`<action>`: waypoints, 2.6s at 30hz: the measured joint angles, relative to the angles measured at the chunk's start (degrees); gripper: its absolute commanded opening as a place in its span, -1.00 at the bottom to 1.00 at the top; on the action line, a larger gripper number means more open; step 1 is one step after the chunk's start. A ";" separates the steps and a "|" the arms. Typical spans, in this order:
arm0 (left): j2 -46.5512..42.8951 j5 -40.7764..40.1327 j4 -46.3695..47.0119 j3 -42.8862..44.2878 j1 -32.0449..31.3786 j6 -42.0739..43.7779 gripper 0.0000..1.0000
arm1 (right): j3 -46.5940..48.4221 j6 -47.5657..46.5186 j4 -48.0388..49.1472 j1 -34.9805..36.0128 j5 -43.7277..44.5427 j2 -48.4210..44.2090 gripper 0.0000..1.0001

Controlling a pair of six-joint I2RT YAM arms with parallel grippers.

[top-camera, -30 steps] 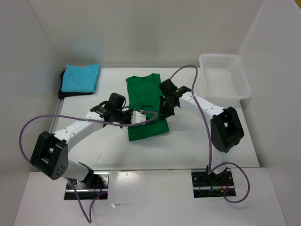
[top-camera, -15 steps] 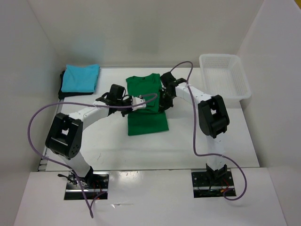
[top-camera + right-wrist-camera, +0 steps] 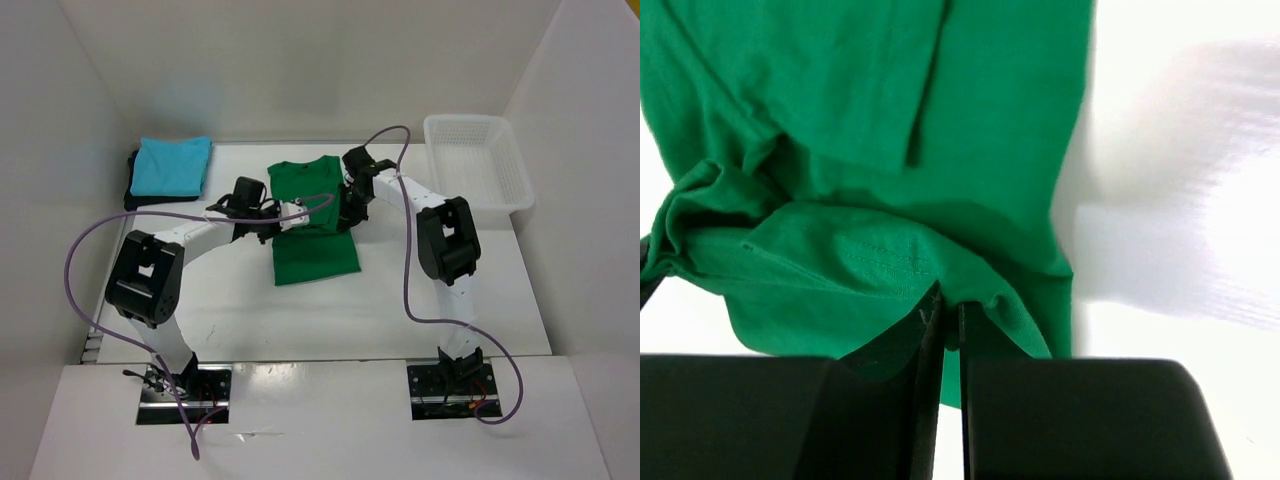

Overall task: Fold and stack the t-shirts
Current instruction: Fold the folded rectangular tshirt in 1/3 of the way, then grab one side of the 2/3 rectangular tshirt with both arms

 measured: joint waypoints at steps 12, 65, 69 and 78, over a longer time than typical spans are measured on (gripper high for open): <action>2.10 -5.25 5.07 0.00 0.00 1.11 0.06 | 6.43 -0.42 -2.16 -2.89 0.94 4.04 -0.10; -9.77 -14.62 -19.26 -7.34 -22.29 13.75 0.41 | -16.55 -1.81 3.06 -2.89 6.08 -13.75 -0.02; -8.24 -16.06 -16.26 -9.14 -22.25 14.47 0.39 | -20.72 -1.25 3.10 -2.89 6.12 -13.90 -0.02; -5.25 -17.64 -12.22 -9.27 -22.23 14.29 0.20 | -27.52 -0.79 4.00 -5.35 4.39 -17.59 0.24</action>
